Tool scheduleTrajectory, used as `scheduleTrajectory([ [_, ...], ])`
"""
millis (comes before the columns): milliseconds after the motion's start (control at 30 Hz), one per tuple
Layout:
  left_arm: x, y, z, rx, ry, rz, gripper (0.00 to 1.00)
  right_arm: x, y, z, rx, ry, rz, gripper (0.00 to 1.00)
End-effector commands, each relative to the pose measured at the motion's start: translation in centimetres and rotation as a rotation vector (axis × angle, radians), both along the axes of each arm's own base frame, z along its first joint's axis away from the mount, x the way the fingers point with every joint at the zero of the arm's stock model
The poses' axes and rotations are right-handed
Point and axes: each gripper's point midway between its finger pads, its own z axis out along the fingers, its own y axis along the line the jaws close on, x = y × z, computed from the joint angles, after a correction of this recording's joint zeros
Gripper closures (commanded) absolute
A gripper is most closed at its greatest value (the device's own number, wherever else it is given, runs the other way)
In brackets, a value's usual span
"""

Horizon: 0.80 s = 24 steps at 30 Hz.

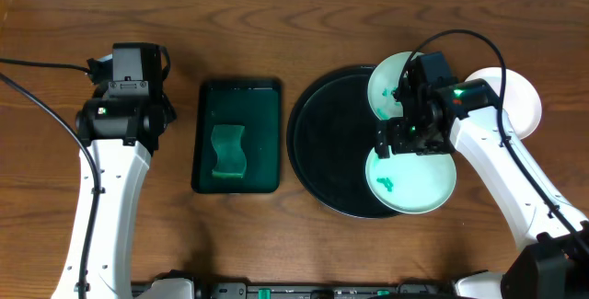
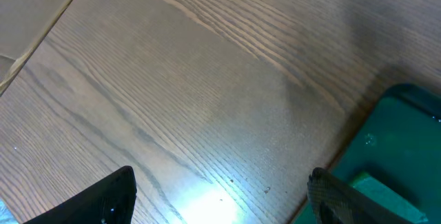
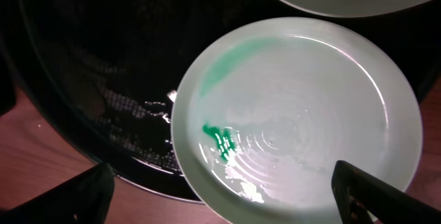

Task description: Clean dirty plates on tray and stack at the side

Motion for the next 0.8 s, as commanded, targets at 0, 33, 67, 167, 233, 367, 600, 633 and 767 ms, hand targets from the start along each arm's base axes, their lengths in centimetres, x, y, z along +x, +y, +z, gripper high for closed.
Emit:
scheduleTrajectory([
  [0,-0.21,0.29,0.65,0.023,-0.007,-0.001,0.2,-0.36,0.96,0.49,0.042,-0.009,0.015,0.01],
  [33,-0.21,0.29,0.65,0.023,-0.007,-0.001,0.2,-0.4,1.07,0.39,0.049,-0.007,0.016,0.01],
  [67,-0.21,0.29,0.65,0.023,-0.007,-0.001,0.2,-0.47,1.14,0.27,0.053,-0.004,0.017,0.01],
  [167,-0.21,0.29,0.65,0.023,-0.007,-0.001,0.2,-0.67,1.09,-0.23,0.052,0.002,0.017,0.01],
  [233,-0.21,0.29,0.65,0.023,-0.007,-0.001,0.2,-0.63,1.08,-0.43,0.052,0.0,0.017,0.04],
  [367,-0.21,0.29,0.65,0.023,-0.007,-0.001,0.2,-0.36,1.16,-0.38,0.055,-0.012,0.016,0.07],
  [600,-0.15,0.29,0.64,0.023,-0.009,-0.001,0.2,-0.23,0.99,-0.41,0.045,-0.018,0.015,0.06],
  [633,-0.15,0.29,0.63,0.023,-0.009,0.0,0.2,-0.22,0.95,-0.41,0.043,-0.018,0.014,0.06],
  [767,-0.15,0.29,0.63,0.023,-0.008,-0.001,0.2,-0.08,0.98,-0.39,0.044,-0.024,0.014,0.05],
])
